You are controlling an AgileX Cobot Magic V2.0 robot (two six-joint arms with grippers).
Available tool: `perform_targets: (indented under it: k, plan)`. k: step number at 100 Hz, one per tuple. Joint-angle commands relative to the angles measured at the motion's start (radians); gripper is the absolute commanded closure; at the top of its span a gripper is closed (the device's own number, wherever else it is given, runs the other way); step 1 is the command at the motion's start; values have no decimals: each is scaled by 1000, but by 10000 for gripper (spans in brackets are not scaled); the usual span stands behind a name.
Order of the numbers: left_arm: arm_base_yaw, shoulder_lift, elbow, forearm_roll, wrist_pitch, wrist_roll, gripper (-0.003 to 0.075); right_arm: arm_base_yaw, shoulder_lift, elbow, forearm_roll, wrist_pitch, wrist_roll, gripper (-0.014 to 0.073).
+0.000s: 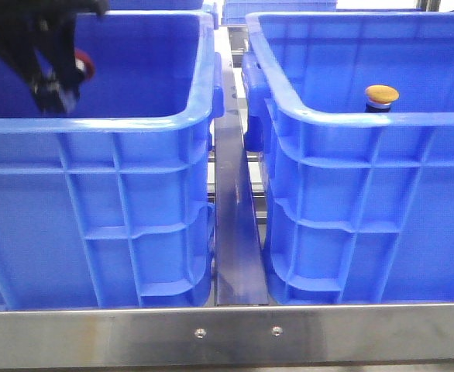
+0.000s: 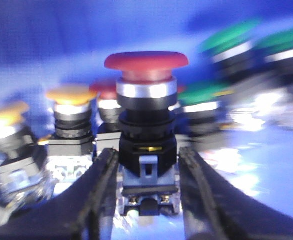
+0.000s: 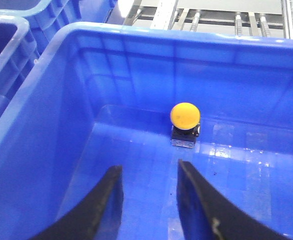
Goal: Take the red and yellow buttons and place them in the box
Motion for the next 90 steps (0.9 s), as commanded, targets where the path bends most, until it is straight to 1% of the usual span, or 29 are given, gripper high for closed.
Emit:
perform_targets:
  k: [1, 11, 25, 46, 74, 82, 90]
  plan:
    - [-20, -95, -31, 3, -45, 4, 587, -3, -18, -26, -7, -74, -8, 300]
    - [-49, -155, -9, 3, -94, 4, 587, -3, -18, -26, -7, -74, -8, 300]
    - [-108, -240, 71, 3, -170, 4, 587, -3, -18, -26, -7, -74, -8, 300]
    - [-212, -346, 161, -31, -213, 4, 587, -3, -18, -26, -7, -74, -8, 300]
    - [-409, -351, 179, -37, -231, 10, 587, -3, -18, -26, -5, -74, -8, 300]
    - [-442, -351, 179, -27, -232, 20, 587, -3, -18, -26, 22, -73, -8, 297]
    - [-458, -349, 180, -27, -235, 20, 587, -3, -18, -26, 80, -78, -8, 282]
